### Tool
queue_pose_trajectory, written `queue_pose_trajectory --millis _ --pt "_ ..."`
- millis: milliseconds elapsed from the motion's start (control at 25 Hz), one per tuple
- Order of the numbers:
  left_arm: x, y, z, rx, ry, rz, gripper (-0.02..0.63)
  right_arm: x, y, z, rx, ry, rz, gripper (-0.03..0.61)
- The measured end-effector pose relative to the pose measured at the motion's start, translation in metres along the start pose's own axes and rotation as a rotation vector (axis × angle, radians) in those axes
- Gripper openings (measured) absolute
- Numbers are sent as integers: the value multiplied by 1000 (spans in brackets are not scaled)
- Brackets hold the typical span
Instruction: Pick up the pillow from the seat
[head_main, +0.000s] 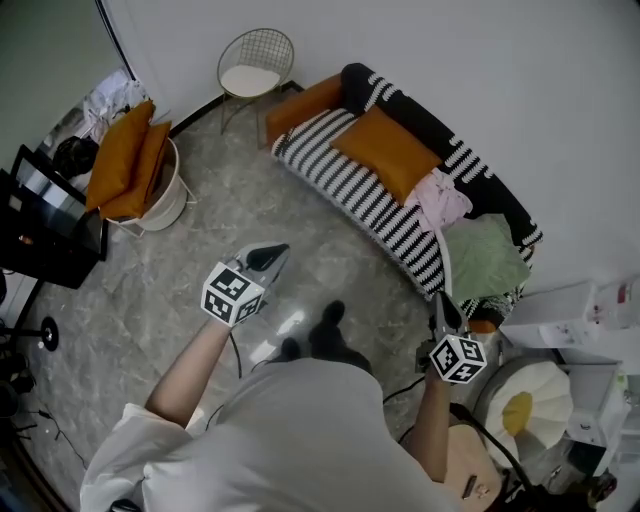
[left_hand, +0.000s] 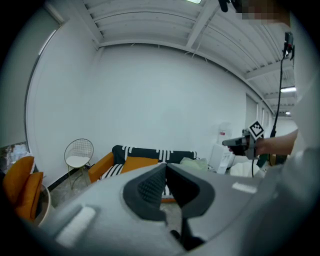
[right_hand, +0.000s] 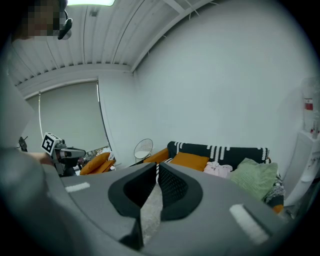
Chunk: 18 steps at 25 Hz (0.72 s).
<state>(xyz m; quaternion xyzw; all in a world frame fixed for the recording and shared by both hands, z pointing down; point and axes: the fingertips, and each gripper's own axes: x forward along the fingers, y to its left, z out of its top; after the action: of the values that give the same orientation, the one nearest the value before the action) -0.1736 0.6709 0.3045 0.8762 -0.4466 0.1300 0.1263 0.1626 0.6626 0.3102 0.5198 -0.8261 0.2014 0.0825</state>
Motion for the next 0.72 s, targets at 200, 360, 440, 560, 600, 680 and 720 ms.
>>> queue_pose_trajectory --millis 200,360,440,560,600,680,720 --pt "29 15 11 7 21 8 0 36 -16 10 10 14 22 23" --pt "63 29 21 3 31 15 0 67 -39 19 13 28 29 24" --pt "82 36 27 7 37 11 0 84 -51 27 16 31 31 25" --pt "111 46 37 16 42 2 0 111 -69 39 24 32 39 26" --pt "121 49 41 17 43 -1 0 119 -75 42 26 33 43 26" --pt "140 54 48 16 45 -2 2 135 -87 49 27 37 50 29" --pt "149 57 52 16 45 -1 1 143 -93 53 28 40 54 31"
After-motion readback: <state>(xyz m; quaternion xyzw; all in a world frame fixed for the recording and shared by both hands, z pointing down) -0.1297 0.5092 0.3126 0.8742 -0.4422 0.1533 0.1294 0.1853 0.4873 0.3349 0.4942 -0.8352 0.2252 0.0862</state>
